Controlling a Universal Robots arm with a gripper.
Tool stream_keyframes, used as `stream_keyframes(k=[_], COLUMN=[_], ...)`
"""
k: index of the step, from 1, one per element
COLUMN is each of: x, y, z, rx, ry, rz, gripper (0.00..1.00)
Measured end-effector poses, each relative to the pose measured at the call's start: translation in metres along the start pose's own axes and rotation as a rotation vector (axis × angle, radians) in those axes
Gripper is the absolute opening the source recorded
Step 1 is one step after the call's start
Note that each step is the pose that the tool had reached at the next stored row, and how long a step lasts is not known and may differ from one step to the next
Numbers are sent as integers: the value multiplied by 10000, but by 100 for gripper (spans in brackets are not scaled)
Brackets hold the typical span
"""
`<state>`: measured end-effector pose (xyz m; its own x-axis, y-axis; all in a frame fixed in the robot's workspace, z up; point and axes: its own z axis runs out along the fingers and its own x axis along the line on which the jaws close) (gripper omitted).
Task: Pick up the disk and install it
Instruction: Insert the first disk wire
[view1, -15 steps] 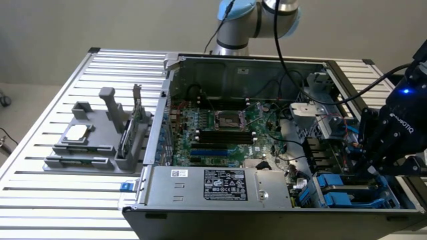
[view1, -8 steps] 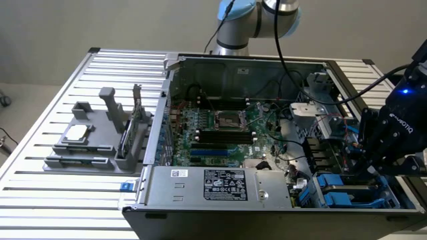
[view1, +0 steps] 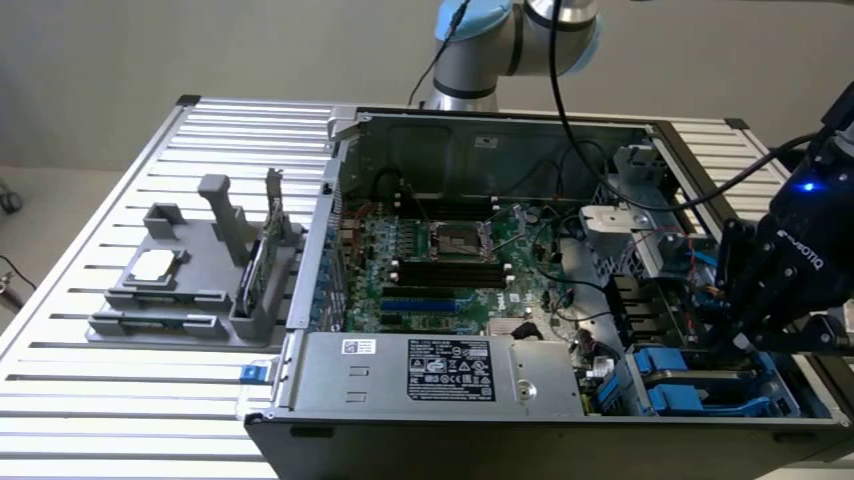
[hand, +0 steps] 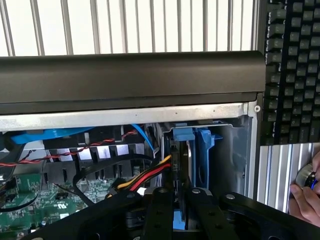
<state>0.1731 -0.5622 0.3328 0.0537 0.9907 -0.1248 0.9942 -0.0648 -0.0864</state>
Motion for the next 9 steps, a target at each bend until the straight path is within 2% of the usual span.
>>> stream_keyframes(k=[9], x=[1], y=[11], z=[6], rx=[1], ry=[-2], rz=[13], gripper=[16])
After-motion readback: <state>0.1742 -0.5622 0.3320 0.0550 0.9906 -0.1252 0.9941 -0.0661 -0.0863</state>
